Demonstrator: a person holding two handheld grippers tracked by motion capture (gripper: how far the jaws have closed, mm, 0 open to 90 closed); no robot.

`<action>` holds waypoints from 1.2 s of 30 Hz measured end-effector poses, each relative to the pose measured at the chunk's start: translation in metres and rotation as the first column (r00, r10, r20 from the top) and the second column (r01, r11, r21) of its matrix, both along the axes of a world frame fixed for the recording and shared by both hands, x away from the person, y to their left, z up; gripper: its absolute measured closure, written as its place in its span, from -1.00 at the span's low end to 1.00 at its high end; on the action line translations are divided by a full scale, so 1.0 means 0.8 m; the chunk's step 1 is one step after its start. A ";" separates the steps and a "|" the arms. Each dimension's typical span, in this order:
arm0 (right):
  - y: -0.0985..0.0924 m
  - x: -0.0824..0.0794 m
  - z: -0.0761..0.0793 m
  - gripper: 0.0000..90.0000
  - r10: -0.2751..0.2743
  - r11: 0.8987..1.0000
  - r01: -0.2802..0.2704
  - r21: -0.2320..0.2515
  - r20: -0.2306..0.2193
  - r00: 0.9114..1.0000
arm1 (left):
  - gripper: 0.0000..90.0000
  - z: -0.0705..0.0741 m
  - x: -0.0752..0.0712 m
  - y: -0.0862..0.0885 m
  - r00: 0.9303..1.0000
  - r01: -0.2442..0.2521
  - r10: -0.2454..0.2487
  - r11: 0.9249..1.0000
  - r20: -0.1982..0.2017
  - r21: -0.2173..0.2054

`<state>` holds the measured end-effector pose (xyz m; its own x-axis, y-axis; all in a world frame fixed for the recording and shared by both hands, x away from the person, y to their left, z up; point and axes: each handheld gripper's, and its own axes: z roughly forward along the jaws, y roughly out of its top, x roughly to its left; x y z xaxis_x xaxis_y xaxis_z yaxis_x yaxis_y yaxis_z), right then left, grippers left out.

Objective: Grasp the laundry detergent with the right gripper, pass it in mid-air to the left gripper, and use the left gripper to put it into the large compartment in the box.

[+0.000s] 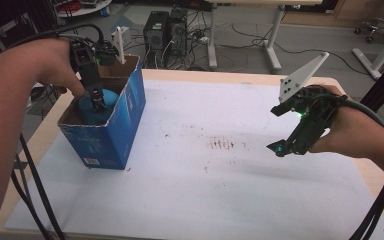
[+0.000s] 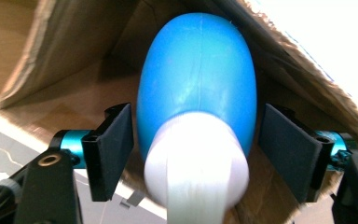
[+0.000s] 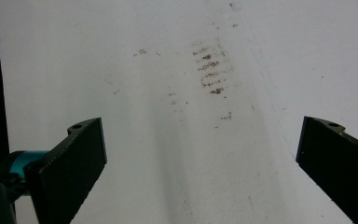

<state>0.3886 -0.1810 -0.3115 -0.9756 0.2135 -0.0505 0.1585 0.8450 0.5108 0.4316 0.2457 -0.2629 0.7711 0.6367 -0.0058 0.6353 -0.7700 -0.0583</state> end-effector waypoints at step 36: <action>-0.021 0.016 0.048 -0.98 0.080 0.986 -0.082 -0.147 -0.024 0.997 | -0.82 0.080 -0.036 -0.148 0.910 0.415 -0.413 0.908 0.043 -0.060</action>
<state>0.4012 -0.1980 -0.2730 -0.9904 0.1254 -0.0582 0.0945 0.9215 0.3768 0.4028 0.1277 -0.1993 0.9659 0.2587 -0.0104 0.2589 -0.9658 0.0156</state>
